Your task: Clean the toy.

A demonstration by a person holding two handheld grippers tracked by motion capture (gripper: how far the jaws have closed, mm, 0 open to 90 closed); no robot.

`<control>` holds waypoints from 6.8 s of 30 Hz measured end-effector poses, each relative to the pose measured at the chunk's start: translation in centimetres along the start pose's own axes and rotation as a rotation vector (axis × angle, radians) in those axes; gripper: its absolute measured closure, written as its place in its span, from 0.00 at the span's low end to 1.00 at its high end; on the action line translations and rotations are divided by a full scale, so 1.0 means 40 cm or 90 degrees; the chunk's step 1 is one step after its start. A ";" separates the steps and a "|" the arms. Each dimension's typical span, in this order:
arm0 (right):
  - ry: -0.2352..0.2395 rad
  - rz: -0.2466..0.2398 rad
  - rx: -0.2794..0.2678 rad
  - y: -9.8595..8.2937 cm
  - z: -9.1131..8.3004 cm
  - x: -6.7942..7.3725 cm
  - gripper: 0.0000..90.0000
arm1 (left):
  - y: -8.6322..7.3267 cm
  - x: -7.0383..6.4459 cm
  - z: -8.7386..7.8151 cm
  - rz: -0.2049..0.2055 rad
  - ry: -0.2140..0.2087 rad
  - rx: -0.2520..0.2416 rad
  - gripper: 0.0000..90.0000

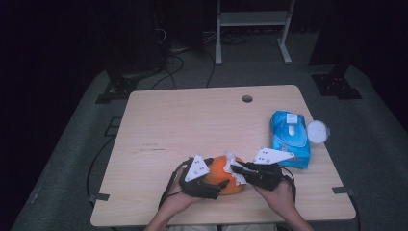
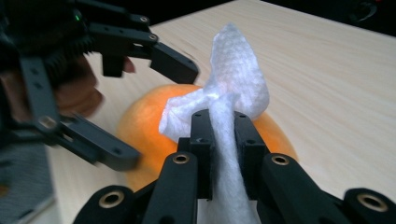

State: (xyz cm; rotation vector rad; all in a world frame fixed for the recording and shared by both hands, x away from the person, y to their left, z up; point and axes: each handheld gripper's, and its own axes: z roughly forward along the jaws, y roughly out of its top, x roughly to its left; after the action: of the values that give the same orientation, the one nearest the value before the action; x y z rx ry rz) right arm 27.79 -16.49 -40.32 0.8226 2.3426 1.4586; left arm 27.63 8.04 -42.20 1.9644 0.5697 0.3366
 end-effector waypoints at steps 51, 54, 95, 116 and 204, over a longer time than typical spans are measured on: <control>0.020 0.007 0.009 0.014 -0.048 0.007 0.90 | 0.009 -0.033 0.017 -0.042 -0.027 0.027 0.22; 0.027 -0.019 0.016 0.019 -0.034 0.030 0.90 | -0.002 -0.033 0.014 -0.003 -0.016 0.030 0.33; 0.028 0.016 -0.007 0.000 -0.049 0.003 0.89 | -0.021 0.004 0.003 -0.014 0.050 0.021 0.40; 0.031 0.075 0.015 -0.020 -0.047 -0.046 0.90 | -0.026 0.002 0.001 -0.031 0.027 0.013 0.38; 0.043 0.066 -0.007 -0.020 0.003 -0.039 0.89 | -0.050 0.024 -0.001 -0.043 0.054 0.011 0.28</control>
State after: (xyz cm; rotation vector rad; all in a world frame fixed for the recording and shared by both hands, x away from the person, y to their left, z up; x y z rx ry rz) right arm 28.83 -17.59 -41.20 0.9182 2.3709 1.5624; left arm 27.95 9.30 -43.97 1.9493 0.6942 0.3743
